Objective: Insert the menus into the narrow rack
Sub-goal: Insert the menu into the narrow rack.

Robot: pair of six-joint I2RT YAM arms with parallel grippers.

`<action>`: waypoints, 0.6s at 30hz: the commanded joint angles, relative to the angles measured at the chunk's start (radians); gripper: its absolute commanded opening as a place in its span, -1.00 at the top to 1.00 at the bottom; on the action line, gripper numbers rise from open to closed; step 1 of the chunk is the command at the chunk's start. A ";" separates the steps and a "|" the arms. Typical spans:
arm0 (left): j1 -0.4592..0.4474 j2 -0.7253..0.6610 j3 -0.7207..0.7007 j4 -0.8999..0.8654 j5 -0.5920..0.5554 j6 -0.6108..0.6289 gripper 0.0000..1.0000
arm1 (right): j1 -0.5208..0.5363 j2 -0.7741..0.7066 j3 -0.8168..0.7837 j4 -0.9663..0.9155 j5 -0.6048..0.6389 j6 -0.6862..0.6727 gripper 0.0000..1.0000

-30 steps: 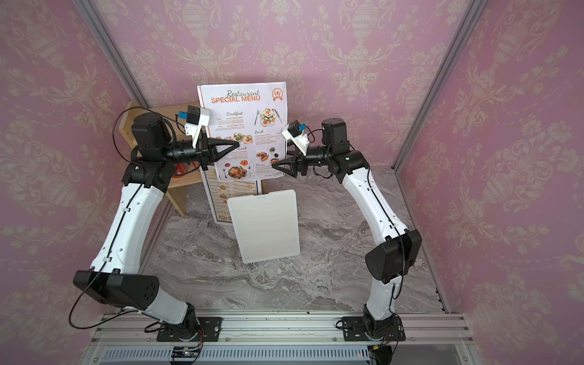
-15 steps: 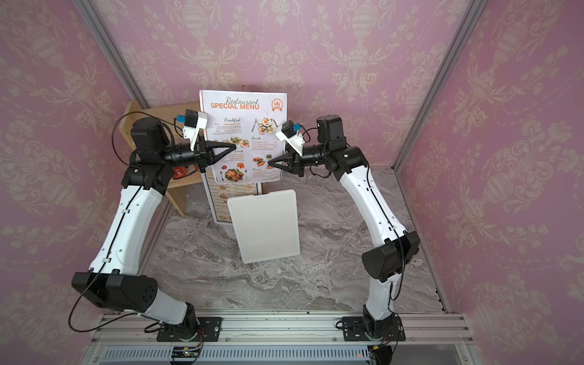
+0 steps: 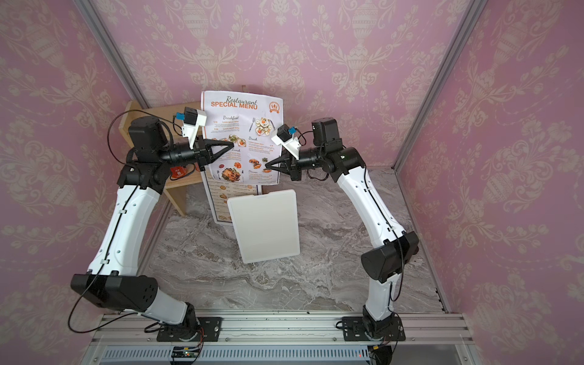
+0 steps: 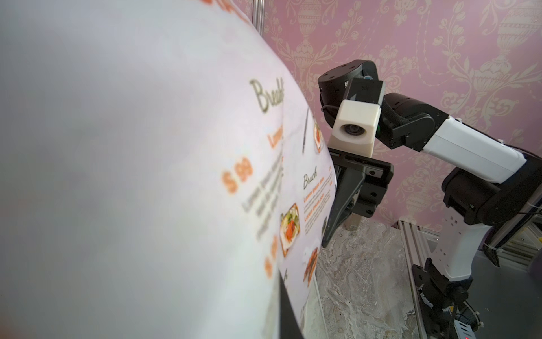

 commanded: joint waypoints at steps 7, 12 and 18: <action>0.019 -0.005 0.007 -0.074 -0.068 0.061 0.34 | 0.032 0.061 0.040 -0.041 0.026 0.013 0.94; 0.032 -0.068 -0.113 0.006 -0.059 0.041 -0.13 | 0.032 0.079 0.048 -0.035 0.031 0.035 0.99; 0.073 -0.119 -0.206 0.049 -0.027 0.026 -0.16 | 0.032 0.099 0.088 -0.054 0.021 0.047 0.99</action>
